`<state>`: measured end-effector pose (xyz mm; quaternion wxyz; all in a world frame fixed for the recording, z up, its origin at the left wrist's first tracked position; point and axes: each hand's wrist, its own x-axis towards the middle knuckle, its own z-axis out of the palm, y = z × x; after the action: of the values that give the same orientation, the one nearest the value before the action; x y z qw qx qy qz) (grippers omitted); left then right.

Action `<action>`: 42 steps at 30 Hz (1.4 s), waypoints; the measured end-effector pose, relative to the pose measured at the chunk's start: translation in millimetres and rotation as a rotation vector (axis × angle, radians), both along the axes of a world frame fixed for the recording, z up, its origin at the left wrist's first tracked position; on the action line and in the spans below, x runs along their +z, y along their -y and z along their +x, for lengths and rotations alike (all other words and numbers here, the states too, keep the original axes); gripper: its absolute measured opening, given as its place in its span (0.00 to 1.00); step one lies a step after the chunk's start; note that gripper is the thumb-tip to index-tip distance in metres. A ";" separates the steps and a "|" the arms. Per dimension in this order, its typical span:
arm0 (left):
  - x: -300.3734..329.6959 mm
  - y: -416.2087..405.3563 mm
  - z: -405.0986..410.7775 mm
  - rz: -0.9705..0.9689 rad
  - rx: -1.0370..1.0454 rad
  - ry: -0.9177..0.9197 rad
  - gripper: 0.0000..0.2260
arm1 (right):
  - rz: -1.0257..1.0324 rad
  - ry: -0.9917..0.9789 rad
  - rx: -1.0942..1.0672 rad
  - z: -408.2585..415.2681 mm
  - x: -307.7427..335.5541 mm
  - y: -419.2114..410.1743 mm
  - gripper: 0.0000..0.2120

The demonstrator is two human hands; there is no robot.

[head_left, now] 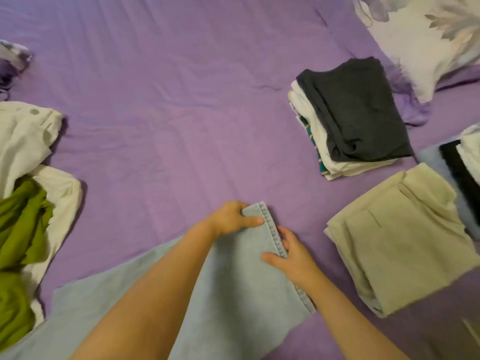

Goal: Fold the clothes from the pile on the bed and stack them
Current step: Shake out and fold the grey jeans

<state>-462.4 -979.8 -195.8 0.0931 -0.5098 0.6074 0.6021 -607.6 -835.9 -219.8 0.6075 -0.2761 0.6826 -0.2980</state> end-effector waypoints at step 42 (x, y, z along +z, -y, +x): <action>-31.6 -248.2 62.8 -0.463 -0.379 0.527 0.30 | 0.046 -0.618 0.309 -27.3 5.7 -117.0 0.22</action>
<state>-399.6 -731.7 -227.4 0.2378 -0.5331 0.7658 0.2699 -635.0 -718.9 -214.1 0.4158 -0.4396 0.7911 -0.0894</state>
